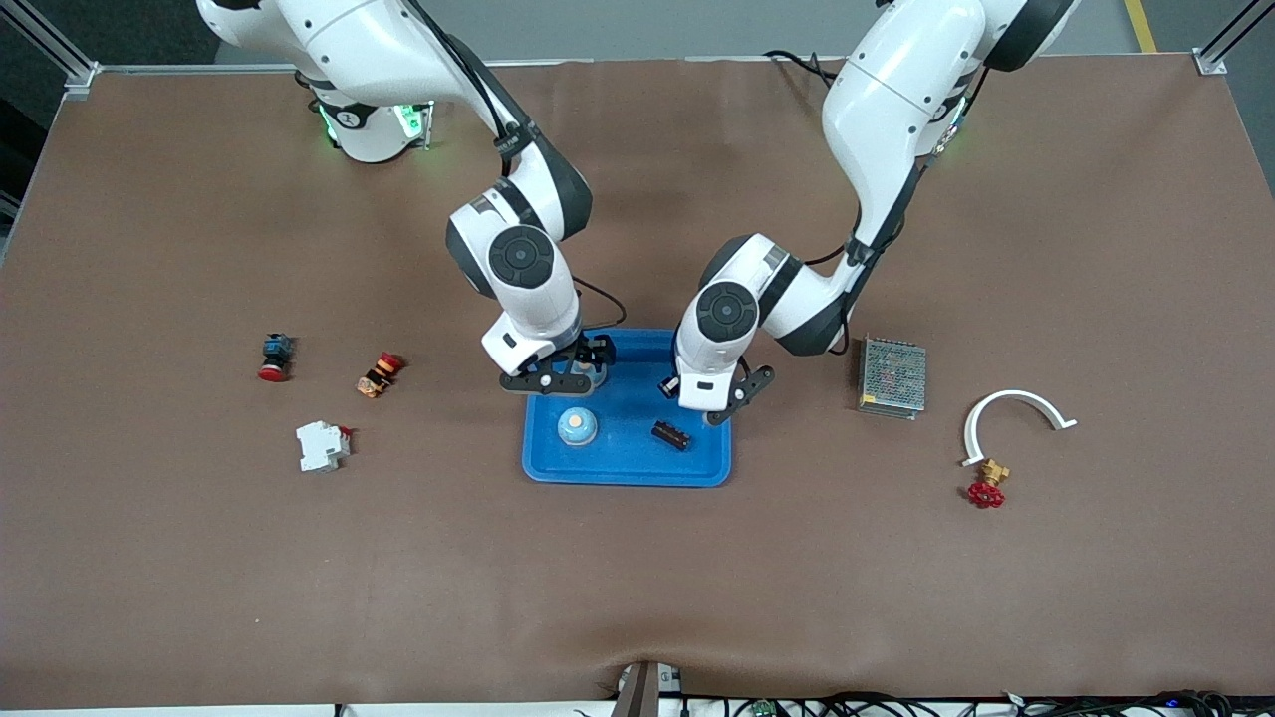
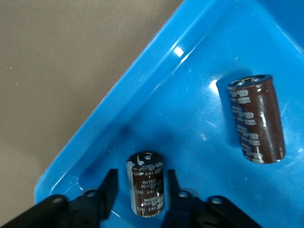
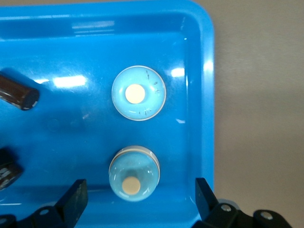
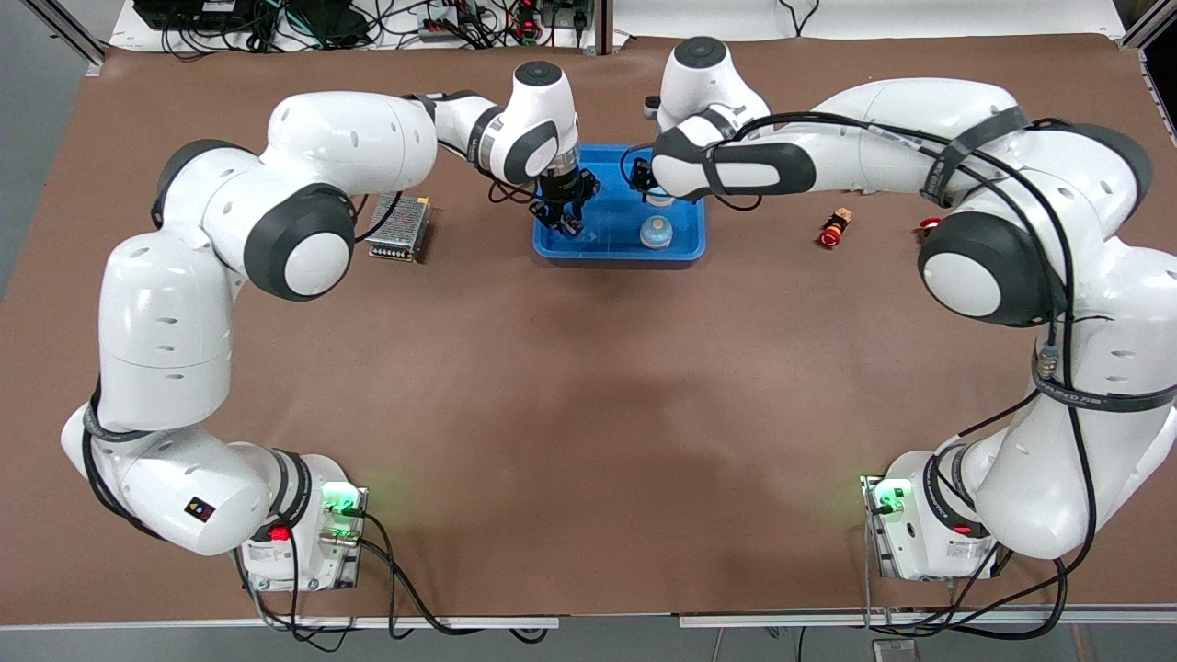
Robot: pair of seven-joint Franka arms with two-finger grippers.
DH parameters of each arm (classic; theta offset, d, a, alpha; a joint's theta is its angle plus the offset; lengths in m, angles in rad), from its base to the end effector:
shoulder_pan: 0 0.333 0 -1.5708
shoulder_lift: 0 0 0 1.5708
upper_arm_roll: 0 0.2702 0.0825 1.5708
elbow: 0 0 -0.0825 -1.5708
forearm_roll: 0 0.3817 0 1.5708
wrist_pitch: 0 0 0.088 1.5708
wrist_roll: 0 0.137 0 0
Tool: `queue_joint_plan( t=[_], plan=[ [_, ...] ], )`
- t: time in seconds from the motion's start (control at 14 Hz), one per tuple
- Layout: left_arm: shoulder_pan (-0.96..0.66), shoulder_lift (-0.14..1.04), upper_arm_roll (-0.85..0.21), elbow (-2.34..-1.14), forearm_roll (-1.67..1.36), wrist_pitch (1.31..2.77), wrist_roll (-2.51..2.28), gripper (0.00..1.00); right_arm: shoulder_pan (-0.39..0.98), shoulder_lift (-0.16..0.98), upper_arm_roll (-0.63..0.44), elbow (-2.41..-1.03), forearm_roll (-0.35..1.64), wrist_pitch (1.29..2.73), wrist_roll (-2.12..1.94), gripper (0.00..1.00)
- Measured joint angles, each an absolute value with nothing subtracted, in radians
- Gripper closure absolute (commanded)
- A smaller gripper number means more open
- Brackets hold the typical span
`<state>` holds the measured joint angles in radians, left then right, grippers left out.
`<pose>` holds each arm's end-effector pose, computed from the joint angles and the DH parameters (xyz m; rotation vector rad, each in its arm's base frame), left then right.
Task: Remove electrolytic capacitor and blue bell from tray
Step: 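Grasp a brown capacitor with the left gripper while the right gripper reaches a bell, then carry the capacitor toward the white arc while the right gripper grasps the bell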
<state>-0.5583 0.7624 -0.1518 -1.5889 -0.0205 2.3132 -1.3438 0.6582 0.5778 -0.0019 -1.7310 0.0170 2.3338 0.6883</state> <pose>0.5036 -0.4265 0.1263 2.9186 1.0451 -0.1841 0.5114 0.3947 0.1837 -3.1163 0.0674 -0.0194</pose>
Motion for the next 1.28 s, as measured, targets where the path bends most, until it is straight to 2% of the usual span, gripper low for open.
queue_joint_plan(
  t=[0.07, 0.5, 0.93, 1.28],
  plan=[
    [-0.559, 0.763, -0.152, -1.588, -0.021, 2.314, -1.344, 1.0, 0.659, 0.595, -0.002, -1.731, 0.017, 2.349, 0.674, 0.0],
    [-0.556, 0.75, -0.143, -1.561, 0.028, 2.306, -1.344, 1.0, 0.682, 0.635, -0.001, -1.725, 0.017, 2.372, 0.656, 0.0],
    [-0.463, 0.593, -0.129, -1.542, 0.068, 2.154, -1.306, 1.0, 0.697, 0.657, -0.001, -1.725, 0.017, 2.383, 0.656, 0.0],
    [-0.322, 0.516, -0.125, -1.565, 0.07, 2.038, -1.197, 1.0, 0.698, 0.692, -0.002, -1.724, 0.017, 2.42, 0.655, 0.0]
  ],
)
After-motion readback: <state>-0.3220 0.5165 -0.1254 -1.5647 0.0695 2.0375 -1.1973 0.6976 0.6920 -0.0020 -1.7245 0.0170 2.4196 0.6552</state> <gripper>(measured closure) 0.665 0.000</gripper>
